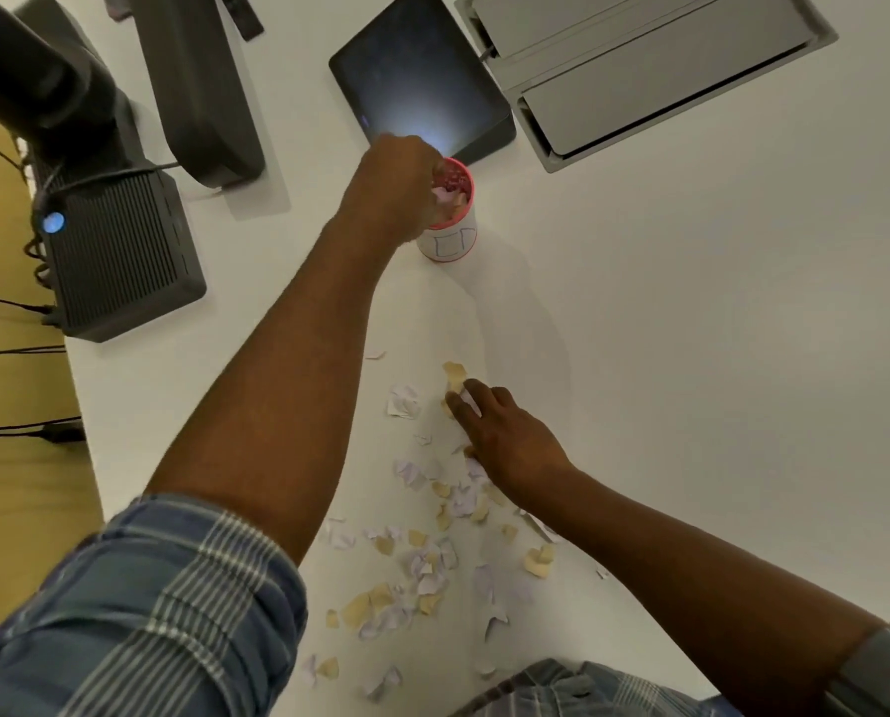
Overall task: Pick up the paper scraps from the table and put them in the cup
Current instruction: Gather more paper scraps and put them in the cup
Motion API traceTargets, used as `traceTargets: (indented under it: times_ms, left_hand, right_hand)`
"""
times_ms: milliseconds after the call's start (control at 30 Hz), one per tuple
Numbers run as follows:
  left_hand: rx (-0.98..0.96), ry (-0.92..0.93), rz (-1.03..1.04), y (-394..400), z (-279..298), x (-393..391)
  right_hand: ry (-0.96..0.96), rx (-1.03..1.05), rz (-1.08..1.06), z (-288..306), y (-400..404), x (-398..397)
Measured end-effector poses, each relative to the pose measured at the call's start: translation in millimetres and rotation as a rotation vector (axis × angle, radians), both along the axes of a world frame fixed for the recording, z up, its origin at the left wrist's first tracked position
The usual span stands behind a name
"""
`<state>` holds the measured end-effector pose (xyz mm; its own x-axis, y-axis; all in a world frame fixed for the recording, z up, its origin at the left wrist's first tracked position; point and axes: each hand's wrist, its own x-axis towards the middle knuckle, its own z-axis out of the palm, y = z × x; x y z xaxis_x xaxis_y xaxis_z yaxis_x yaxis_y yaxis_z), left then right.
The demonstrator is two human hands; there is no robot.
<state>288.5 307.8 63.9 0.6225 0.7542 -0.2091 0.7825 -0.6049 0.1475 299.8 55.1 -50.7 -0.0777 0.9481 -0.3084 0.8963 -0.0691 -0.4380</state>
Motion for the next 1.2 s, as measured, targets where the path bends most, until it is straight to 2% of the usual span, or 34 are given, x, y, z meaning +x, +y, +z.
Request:
traceTargets:
  times_ms: [167,233,333,500,667,767,867,1033,1200]
  left_hand:
    - [0.029,-0.389,0.156,-60,-25,-68]
    - [0.019,-0.451,0.177,-94,-44,-95]
    - [-0.105,-0.378,0.238,-143,-75,-132]
    - [-0.335,-0.085,0.253,-196,-108,-165]
    - [-0.314,-0.028,0.198,-223,-106,-157]
    - [-0.282,0.026,0.201,-240,-106,-149]
    - [-0.318,-0.001,0.230,-257,-111,-146]
    - [-0.320,-0.165,0.245,-270,-118,-146]
    - [-0.297,-0.262,0.287,-268,-124,-148]
  right_hand:
    - [-0.052,0.039,0.125,-1,-8,-3]
    - [-0.071,0.070,0.177,0,-15,-3]
    - [-0.114,0.096,0.221,-1,-26,-3]
    - [-0.087,0.058,0.201,1,-38,-2]
    - [0.011,0.018,0.036,-1,-41,4]
    - [0.150,-0.005,-0.207,6,-39,11]
    - [0.236,-0.013,-0.384,17,-34,20]
    - [0.355,-0.088,-0.583,29,-24,34]
    - [0.370,-0.017,-0.615,48,4,49]
